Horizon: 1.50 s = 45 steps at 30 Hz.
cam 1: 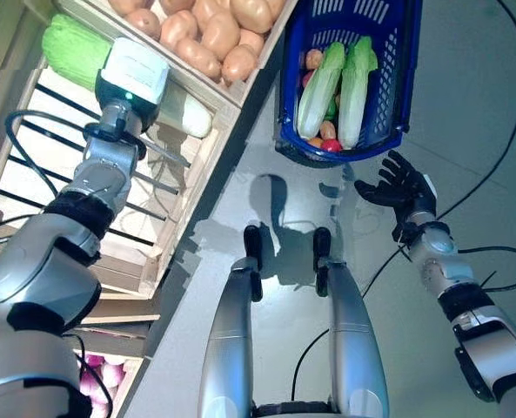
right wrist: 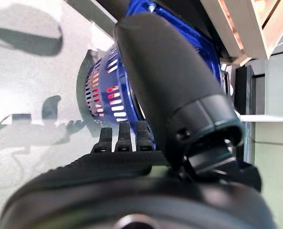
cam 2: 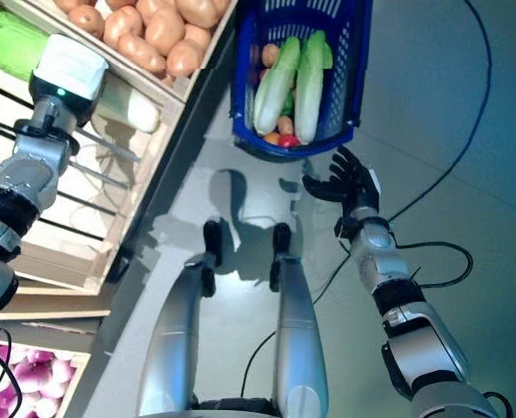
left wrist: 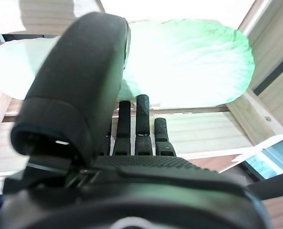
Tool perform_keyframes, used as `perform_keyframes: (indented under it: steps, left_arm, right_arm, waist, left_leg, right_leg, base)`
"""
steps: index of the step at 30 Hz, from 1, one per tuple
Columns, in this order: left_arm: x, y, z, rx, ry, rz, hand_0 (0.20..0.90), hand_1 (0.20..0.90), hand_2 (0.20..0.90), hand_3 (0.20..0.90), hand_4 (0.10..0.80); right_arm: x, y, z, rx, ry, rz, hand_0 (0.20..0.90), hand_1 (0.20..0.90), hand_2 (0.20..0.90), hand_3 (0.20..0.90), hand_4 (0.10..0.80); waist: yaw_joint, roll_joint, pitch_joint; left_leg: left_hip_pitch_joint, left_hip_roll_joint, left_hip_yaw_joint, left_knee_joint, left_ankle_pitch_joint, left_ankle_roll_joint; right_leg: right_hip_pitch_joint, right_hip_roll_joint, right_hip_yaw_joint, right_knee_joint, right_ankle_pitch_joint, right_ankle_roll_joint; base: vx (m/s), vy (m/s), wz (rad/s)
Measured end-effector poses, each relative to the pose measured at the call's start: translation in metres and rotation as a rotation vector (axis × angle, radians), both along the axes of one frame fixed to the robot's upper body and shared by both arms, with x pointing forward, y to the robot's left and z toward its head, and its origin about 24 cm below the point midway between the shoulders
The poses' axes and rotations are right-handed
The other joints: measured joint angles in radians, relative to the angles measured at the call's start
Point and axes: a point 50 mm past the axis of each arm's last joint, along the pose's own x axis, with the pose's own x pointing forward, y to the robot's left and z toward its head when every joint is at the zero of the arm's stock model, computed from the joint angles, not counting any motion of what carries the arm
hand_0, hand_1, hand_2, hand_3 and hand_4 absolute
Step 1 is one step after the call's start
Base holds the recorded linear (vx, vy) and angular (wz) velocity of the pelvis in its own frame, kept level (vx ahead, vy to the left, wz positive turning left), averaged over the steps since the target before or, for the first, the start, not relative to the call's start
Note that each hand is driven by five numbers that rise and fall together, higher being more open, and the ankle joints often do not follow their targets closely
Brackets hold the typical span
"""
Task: Put vegetables into the basket
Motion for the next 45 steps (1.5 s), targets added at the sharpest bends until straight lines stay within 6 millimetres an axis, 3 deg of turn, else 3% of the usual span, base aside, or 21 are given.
perform_keyframes:
  steps: [1,2,5,10,12,18,26,30,32,40,45]
  left_arm:
    - [0.001,0.001,-0.001,-0.04,0.014,0.012,0.9,0.9,0.9,0.9,0.8]
    - [0.001,0.001,0.003,-0.077,0.016,0.016,0.9,0.9,0.9,0.9,0.8]
    - [0.003,0.001,0.009,-0.186,0.044,0.037,0.9,0.9,0.9,0.9,0.8]
    - [0.0,0.014,-0.025,-0.438,0.16,0.066,0.9,0.9,0.9,0.9,0.8]
    - [-0.002,0.018,-0.034,-0.504,0.167,0.052,0.9,0.9,0.9,0.9,0.8]
    - [-0.008,0.022,-0.057,-0.574,0.184,0.017,0.9,0.9,0.9,0.9,0.8]
    - [-0.023,0.023,-0.111,-0.61,0.304,0.034,0.9,0.9,0.9,0.9,0.8]
    - [-0.044,0.027,-0.167,-0.664,0.479,0.107,0.9,0.9,0.9,0.9,0.8]
    - [-0.05,0.023,-0.184,-0.656,0.546,0.114,0.9,0.9,0.9,0.9,0.8]
    - [-0.051,0.015,-0.185,-0.599,0.567,0.081,0.9,0.9,0.9,0.9,0.8]
    - [-0.049,0.012,-0.163,-0.554,0.382,-0.034,0.9,0.9,0.9,0.9,0.8]
  right_arm:
    - [-0.001,-0.002,0.0,-0.006,0.0,-0.001,0.9,0.9,0.9,0.9,0.8]
    - [-0.002,-0.002,-0.002,-0.004,0.009,-0.002,0.9,0.9,0.9,0.9,0.8]
    - [-0.003,-0.002,-0.007,0.006,0.022,-0.001,0.9,0.9,0.9,0.9,0.8]
    - [-0.006,-0.001,-0.013,0.011,0.041,-0.001,0.9,0.9,0.9,0.9,0.8]
    - [-0.008,-0.001,-0.017,0.013,0.05,-0.001,0.9,0.9,0.9,0.9,0.8]
    - [-0.011,0.002,-0.022,0.034,0.056,0.002,0.9,0.9,0.9,0.9,0.8]
    - [-0.015,-0.001,-0.029,0.039,0.076,-0.009,0.9,0.9,0.9,0.9,0.8]
    - [-0.021,-0.003,-0.04,0.041,0.121,-0.012,0.9,0.9,0.9,0.9,0.8]
    - [-0.024,-0.003,-0.047,0.044,0.146,-0.015,0.9,0.9,0.9,0.9,0.8]
    - [-0.027,-0.001,-0.053,0.052,0.17,-0.014,0.9,0.9,0.9,0.9,0.8]
    - [-0.027,-0.002,-0.054,0.051,0.175,-0.014,0.9,0.9,0.9,0.9,0.8]
  waist:
    - [0.001,0.0,-0.001]
    - [-0.007,0.004,-0.003]
    - [-0.014,-0.001,-0.004]
    - [-0.018,0.0,-0.006]
    - [-0.015,0.0,-0.006]
    - [-0.006,0.001,-0.006]
    - [0.038,0.001,-0.005]
    - [0.052,-0.001,-0.004]
    - [0.063,-0.002,-0.004]
    - [0.093,-0.013,0.002]
    - [0.095,-0.014,0.002]
  left_leg:
    - [0.026,-0.003,0.004,-0.045,-0.053,0.019]
    - [0.019,0.004,0.007,-0.059,-0.053,0.02]
    - [0.026,0.002,0.005,-0.086,-0.029,-0.005]
    - [0.12,0.0,0.001,-0.158,-0.002,-0.012]
    - [0.143,0.005,-0.009,-0.158,0.021,-0.013]
    - [0.204,0.002,-0.035,-0.193,0.034,-0.027]
    - [0.259,0.0,-0.063,-0.216,0.042,-0.043]
    - [0.262,0.0,-0.069,-0.227,0.054,-0.042]
    - [0.263,-0.001,-0.08,-0.226,0.055,-0.044]
    - [0.323,-0.003,-0.092,-0.251,0.063,-0.052]
    - [0.33,-0.002,-0.096,-0.263,0.074,-0.056]
  right_leg:
    - [-0.01,0.001,0.011,0.019,0.003,-0.005]
    - [-0.006,0.01,0.012,0.079,-0.001,-0.017]
    - [0.049,0.023,-0.002,0.045,0.008,-0.017]
    - [0.127,0.023,-0.009,0.003,0.009,-0.019]
    - [0.152,0.023,-0.029,0.01,0.013,-0.038]
    - [0.212,0.017,-0.066,0.01,-0.002,-0.057]
    - [0.273,0.012,-0.101,0.001,-0.016,-0.079]
    - [0.277,0.009,-0.111,0.002,-0.017,-0.08]
    - [0.282,0.007,-0.121,0.003,-0.016,-0.079]
    - [0.346,0.004,-0.139,-0.008,-0.019,-0.083]
    - [0.351,-0.001,-0.15,-0.005,-0.033,-0.089]
  base:
    - [0.007,-0.042,-0.22]
    - [0.01,-0.041,0.09]
    - [0.022,-0.039,0.13]
    - [0.033,-0.04,-0.07]
    - [0.029,-0.058,0.07]
    - [0.03,-0.055,0.14]
    - [0.008,-0.038,0.11]
    - [0.018,-0.038,0.1]
    - [0.013,-0.033,0.09]
    - [0.024,-0.021,0.06]
    - [0.027,-0.006,0.09]
